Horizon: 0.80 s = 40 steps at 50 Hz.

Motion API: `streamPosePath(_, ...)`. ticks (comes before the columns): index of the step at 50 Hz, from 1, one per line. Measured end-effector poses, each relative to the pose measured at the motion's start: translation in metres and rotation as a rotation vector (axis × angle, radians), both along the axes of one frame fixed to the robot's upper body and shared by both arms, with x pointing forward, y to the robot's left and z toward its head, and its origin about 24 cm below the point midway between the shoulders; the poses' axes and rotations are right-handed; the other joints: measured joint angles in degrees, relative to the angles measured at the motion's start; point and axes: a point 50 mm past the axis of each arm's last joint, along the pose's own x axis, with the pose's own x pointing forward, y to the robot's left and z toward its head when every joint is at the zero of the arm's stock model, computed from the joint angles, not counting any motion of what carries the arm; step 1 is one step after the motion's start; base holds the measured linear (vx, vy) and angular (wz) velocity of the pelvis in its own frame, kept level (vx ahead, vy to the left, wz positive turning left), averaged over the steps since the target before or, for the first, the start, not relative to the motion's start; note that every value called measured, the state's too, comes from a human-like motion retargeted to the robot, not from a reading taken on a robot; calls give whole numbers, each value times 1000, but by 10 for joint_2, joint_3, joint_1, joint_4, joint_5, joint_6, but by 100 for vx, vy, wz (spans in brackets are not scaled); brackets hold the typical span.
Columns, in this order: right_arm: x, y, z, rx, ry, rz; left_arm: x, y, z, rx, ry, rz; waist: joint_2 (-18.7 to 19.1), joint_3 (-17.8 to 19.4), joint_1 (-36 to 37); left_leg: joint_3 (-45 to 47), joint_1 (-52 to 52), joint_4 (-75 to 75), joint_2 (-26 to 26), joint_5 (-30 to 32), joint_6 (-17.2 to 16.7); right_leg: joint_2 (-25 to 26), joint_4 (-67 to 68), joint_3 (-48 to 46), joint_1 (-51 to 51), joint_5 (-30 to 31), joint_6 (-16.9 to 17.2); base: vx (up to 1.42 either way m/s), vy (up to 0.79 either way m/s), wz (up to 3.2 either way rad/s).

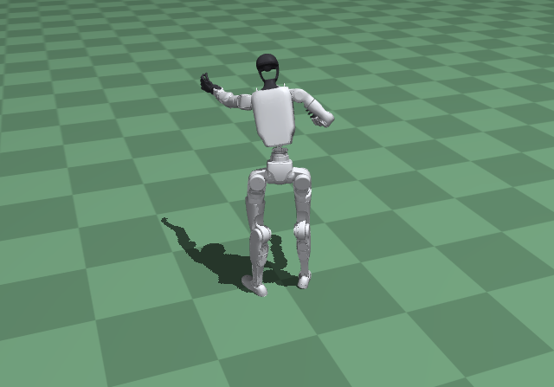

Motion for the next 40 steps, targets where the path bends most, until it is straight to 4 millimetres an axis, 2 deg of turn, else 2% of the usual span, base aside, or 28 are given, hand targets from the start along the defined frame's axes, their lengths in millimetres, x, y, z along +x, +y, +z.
streamPosePath(5, -3, -2, -2, 9, -21, -1, 16, -34, -9, 330, 95, 29, -1, -11, 8, -6, 5, 0, -3, -4, 1, -6, 4, -4, 7, -12, 0, 0, 0, 0)
streamPosePath(10, -5, -5, -6, 10, -42, -34, 30, -83, -38, 598, 104, -24, 1, -24, 18, -15, 12, 0, -9, -10, 3, -15, 9, -8, 19, -29, 0, 4, 2, 19)
streamPosePath(13, -4, -7, -10, 8, -53, -62, 36, -115, -66, 709, 94, -111, 6, -33, 21, -20, 12, 17, -9, -21, 6, -23, 18, -15, 26, -43, 0, 4, 3, 27)
streamPosePath(17, 2, -12, -17, -49, -51, -134, 39, -155, -110, 765, 94, -253, 17, -43, 26, -30, 18, 22, -15, -29, 7, -34, 26, -21, 38, -60, 0, 3, 3, 29)
streamPosePath(21, 16, -25, -30, -110, -7, -257, 41, -191, -157, 737, 140, -403, 33, -49, 31, -46, 34, 8, -28, -25, 8, -46, 32, -28, 54, -75, 0, 2, 3, 33)
streamPosePath(24, 29, -39, -46, -55, 74, -366, 42, -217, -193, 689, 211, -516, 45, -54, 30, -58, 41, 16, -36, -32, 11, -61, 42, -37, 67, -89, 0, 2, 5, 42)
streamPosePath(26, 38, -52, -58, 64, 149, -447, 43, -233, -215, 646, 269, -591, 52, -57, 30, -68, 46, 22, -43, -36, 15, -72, 49, -43, 78, -99, 0, 2, 6, 47)
streamPosePath(28, 45, -66, -70, 268, 226, -535, 43, -249, -236, 598, 331, -665, 59, -59, 29, -78, 51, 28, -50, -40, 18, -83, 55, -51, 89, -108, -1, 2, 4, 46)
streamPosePath(33, 56, -109, -85, 981, 296, -788, 41, -280, -274, 483, 481, -823, 75, -69, 39, -94, 59, 37, -49, -43, 18, -87, 63, -65, 108, -123, -16, 0, -3, 30)
streamPosePath(35, 57, -127, -81, 1209, 269, -869, 40, -289, -285, 452, 530, -875, 80, -74, 44, -98, 62, 41, -48, -43, 18, -88, 65, -69, 115, -127, -19, 0, -4, 22)
streamPosePath(37, 60, -140, -69, 1346, 215, -903, 39, -297, -293, 435, 566, -923, 82, -78, 49, -102, 65, 44, -47, -44, 17, -88, 66, -73, 121, -130, -21, 0, -2, 9)
streamPosePath(40, 69, -148, -41, 1424, 117, -866, 36, -305, -304, 424, 610, -983, 84, -86, 57, -105, 69, 47, -45, -45, 18, -87, 65, -76, 130, -133, -22, 0, -2, 2)
